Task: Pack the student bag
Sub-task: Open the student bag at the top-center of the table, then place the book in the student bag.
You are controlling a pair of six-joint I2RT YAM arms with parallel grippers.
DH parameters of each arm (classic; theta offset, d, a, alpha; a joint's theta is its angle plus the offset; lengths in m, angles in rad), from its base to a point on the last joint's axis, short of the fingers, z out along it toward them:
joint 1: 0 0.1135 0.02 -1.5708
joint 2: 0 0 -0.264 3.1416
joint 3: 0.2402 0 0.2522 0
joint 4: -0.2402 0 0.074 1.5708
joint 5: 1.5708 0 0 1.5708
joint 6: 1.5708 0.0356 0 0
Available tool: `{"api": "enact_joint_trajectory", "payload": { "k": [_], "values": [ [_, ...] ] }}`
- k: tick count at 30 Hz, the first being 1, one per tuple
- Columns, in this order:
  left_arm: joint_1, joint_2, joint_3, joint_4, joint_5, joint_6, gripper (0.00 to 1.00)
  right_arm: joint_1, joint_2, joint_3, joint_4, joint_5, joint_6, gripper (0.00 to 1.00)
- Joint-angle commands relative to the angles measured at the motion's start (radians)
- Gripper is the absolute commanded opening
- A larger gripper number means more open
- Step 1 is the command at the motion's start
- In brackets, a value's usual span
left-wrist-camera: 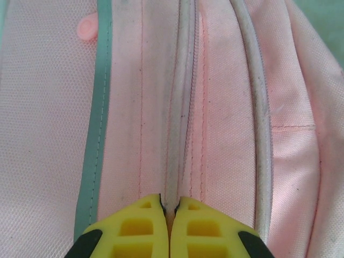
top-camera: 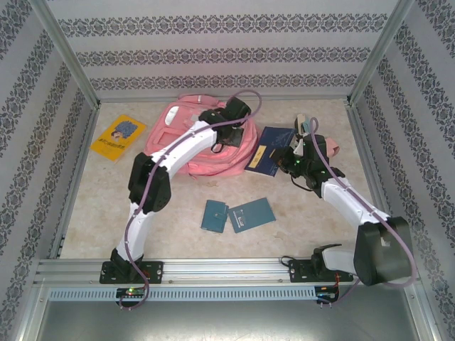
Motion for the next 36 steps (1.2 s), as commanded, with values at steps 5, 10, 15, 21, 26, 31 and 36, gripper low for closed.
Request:
{"api": "enact_joint_trajectory", "payload": {
  "k": [5, 10, 15, 21, 26, 31, 36],
  "values": [
    [0.077, -0.175, 0.05, 0.047, 0.206, 0.008, 0.0, 0.038, 0.147, 0.062, 0.354, -0.081, 0.158, 0.0],
    [0.142, -0.221, 0.037, 0.088, 0.342, -0.022, 0.0, 0.094, 0.291, 0.113, 0.549, -0.081, 0.276, 0.0],
    [0.21, -0.232, 0.031, 0.121, 0.482, -0.079, 0.0, 0.184, 0.426, 0.231, 0.586, -0.04, 0.302, 0.0],
    [0.214, -0.225, 0.04, 0.137, 0.503, -0.11, 0.0, 0.276, 0.652, 0.425, 0.591, 0.004, 0.371, 0.0],
    [0.214, -0.218, 0.058, 0.145, 0.532, -0.136, 0.0, 0.319, 0.807, 0.573, 0.558, 0.063, 0.399, 0.0],
    [0.214, -0.22, 0.069, 0.151, 0.542, -0.15, 0.0, 0.345, 0.921, 0.735, 0.443, 0.047, 0.388, 0.05],
    [0.214, -0.223, 0.067, 0.135, 0.529, -0.139, 0.0, 0.342, 0.913, 0.737, 0.37, 0.033, 0.35, 0.38]
  ]
}}
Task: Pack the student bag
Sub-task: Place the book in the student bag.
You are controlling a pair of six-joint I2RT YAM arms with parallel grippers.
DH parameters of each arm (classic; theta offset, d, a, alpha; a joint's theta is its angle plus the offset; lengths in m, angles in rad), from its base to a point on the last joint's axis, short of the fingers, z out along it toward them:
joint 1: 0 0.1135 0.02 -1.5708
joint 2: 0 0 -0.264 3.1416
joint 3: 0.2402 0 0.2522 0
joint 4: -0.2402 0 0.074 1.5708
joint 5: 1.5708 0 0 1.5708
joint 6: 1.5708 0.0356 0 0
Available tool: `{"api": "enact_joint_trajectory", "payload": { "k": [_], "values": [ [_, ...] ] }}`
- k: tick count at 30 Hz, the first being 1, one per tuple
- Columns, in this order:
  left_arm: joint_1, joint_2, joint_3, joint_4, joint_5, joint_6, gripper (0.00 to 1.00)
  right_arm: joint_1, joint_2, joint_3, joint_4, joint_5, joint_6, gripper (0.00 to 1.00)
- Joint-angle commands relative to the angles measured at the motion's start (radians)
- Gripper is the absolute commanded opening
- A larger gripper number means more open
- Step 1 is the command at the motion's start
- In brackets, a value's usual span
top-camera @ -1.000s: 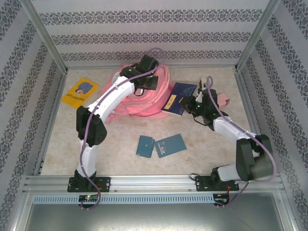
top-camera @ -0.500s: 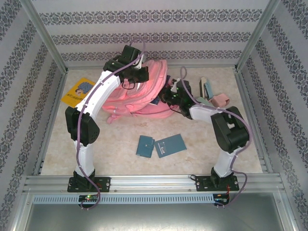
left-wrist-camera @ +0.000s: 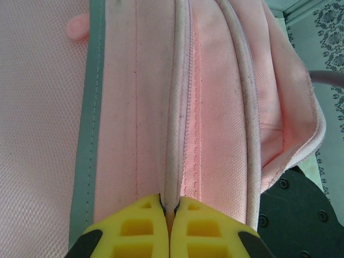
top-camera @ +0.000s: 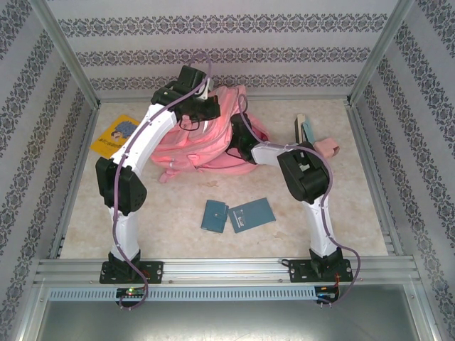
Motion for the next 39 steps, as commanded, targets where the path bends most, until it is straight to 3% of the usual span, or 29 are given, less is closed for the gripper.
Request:
{"api": "enact_joint_trajectory", "payload": {
  "k": [1, 6, 10, 14, 18, 20, 28, 29, 31, 39],
  "values": [
    [-0.009, -0.058, 0.056, 0.09, 0.046, 0.0, 0.0, 0.007, -0.039, -0.002, -0.086, 0.007, -0.059, 0.46],
    [-0.006, -0.061, 0.045, 0.082, 0.031, 0.014, 0.0, -0.02, -0.104, -0.078, -0.144, 0.019, -0.117, 0.48],
    [-0.006, -0.059, 0.04, 0.081, 0.036, 0.014, 0.0, -0.038, -0.116, -0.126, -0.136, 0.008, -0.119, 0.31],
    [-0.006, -0.056, 0.04, 0.078, 0.042, 0.015, 0.0, -0.035, -0.104, -0.132, -0.139, -0.001, -0.123, 0.29],
    [-0.007, -0.056, 0.03, 0.08, 0.051, 0.01, 0.0, -0.027, -0.084, -0.125, -0.138, 0.003, -0.124, 0.07],
    [-0.007, -0.056, 0.022, 0.088, 0.061, 0.004, 0.0, -0.024, -0.059, -0.096, -0.154, 0.0, -0.135, 0.0],
    [-0.009, -0.059, 0.001, 0.101, 0.095, -0.007, 0.0, -0.021, 0.053, 0.057, -0.199, -0.045, -0.141, 0.0],
    [-0.01, -0.057, -0.002, 0.101, 0.094, -0.007, 0.0, -0.022, 0.055, 0.063, -0.198, -0.049, -0.141, 0.03],
    [-0.009, -0.062, -0.011, 0.099, 0.092, -0.005, 0.0, -0.025, 0.045, 0.063, -0.198, -0.059, -0.143, 0.21],
    [-0.008, -0.08, -0.07, 0.082, 0.005, 0.014, 0.0, -0.067, -0.177, -0.165, -0.181, -0.043, -0.204, 0.44]
  ]
}}
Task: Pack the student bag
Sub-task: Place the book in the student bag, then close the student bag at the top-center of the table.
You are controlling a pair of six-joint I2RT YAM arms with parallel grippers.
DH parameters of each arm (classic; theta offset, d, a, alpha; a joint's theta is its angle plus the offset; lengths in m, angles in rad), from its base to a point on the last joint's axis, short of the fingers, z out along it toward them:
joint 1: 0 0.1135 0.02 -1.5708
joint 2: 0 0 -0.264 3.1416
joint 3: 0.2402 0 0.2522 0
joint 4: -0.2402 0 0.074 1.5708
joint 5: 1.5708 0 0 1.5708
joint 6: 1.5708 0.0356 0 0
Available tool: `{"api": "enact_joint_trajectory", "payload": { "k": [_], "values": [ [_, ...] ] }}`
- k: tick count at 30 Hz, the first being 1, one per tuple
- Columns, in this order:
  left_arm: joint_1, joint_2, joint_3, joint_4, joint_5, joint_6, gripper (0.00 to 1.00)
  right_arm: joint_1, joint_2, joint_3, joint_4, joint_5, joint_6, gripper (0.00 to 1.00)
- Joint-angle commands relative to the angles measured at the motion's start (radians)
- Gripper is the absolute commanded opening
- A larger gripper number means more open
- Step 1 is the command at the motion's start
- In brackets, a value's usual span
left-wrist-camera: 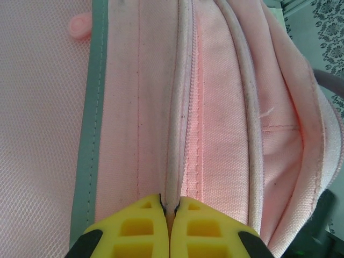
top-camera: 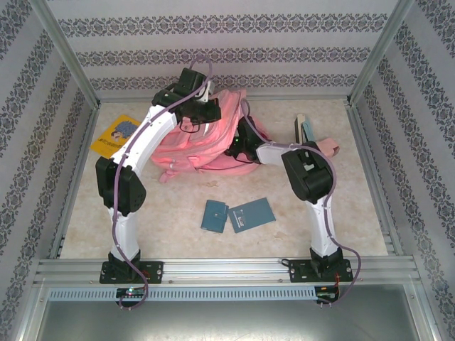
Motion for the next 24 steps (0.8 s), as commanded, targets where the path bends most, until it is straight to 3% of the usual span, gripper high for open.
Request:
{"api": "enact_joint_trajectory", "payload": {
  "k": [1, 4, 10, 14, 19, 24],
  "values": [
    [-0.008, -0.068, -0.027, 0.063, -0.03, 0.014, 0.0, -0.027, -0.159, -0.117, -0.013, 0.008, -0.067, 0.45],
    [-0.008, -0.072, -0.064, 0.068, -0.049, 0.01, 0.0, -0.052, -0.282, -0.227, -0.038, 0.03, -0.114, 0.5],
    [-0.009, -0.077, -0.123, 0.072, -0.067, 0.0, 0.14, -0.11, -0.527, -0.419, -0.145, 0.116, -0.205, 0.58],
    [-0.007, -0.099, -0.156, 0.075, -0.075, -0.011, 0.44, -0.123, -0.68, -0.485, -0.251, 0.204, -0.286, 0.63],
    [0.013, -0.142, -0.18, 0.064, -0.115, -0.023, 0.67, -0.121, -0.794, -0.506, -0.327, 0.252, -0.347, 0.68],
    [0.103, -0.225, -0.291, 0.092, -0.158, -0.024, 0.85, -0.075, -0.847, -0.502, -0.366, 0.282, -0.377, 0.83]
  ]
}}
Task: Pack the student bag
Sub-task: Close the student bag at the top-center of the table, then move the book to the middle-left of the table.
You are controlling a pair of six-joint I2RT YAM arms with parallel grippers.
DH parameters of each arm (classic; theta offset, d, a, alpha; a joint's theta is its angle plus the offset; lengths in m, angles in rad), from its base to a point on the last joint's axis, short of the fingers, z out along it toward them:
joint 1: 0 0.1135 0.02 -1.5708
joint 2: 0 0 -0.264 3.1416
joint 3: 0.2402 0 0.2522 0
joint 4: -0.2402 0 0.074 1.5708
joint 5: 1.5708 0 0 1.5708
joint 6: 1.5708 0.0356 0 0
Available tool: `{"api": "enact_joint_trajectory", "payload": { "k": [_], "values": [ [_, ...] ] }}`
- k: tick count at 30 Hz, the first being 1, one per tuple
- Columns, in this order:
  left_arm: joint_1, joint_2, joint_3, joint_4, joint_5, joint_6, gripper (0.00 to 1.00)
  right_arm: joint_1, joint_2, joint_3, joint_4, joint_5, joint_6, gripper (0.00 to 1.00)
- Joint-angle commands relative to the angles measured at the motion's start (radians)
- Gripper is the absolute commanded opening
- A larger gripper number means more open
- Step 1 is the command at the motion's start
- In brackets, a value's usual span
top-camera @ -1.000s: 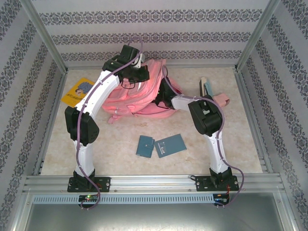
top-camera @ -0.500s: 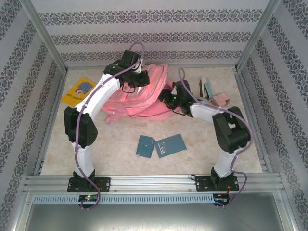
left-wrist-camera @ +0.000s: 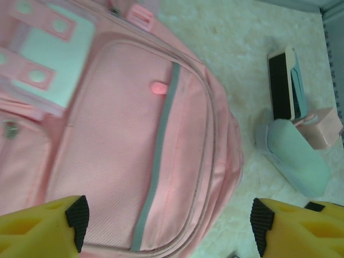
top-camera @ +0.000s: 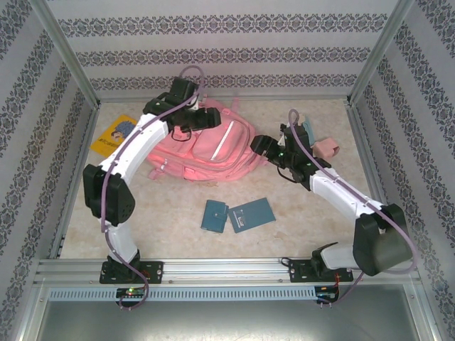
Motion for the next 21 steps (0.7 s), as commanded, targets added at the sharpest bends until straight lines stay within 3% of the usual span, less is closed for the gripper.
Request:
{"api": "enact_joint_trajectory", "payload": {
  "k": [1, 2, 12, 21],
  "values": [
    [0.093, -0.071, -0.068, 0.033, -0.059, -0.001, 0.87, 0.051, -0.033, 0.001, -0.067, 0.062, -0.059, 0.87],
    [0.121, -0.081, -0.093, 0.035, -0.065, -0.002, 0.9, 0.066, -0.035, 0.012, -0.079, 0.075, -0.064, 0.98],
    [0.481, -0.094, -0.306, 0.18, -0.069, -0.02, 0.95, 0.187, 0.015, 0.14, -0.148, 0.094, -0.092, 0.98],
    [0.686, 0.154, -0.197, 0.179, 0.015, -0.013, 0.91, 0.256, 0.062, 0.269, -0.239, 0.113, -0.125, 0.98]
  ]
}}
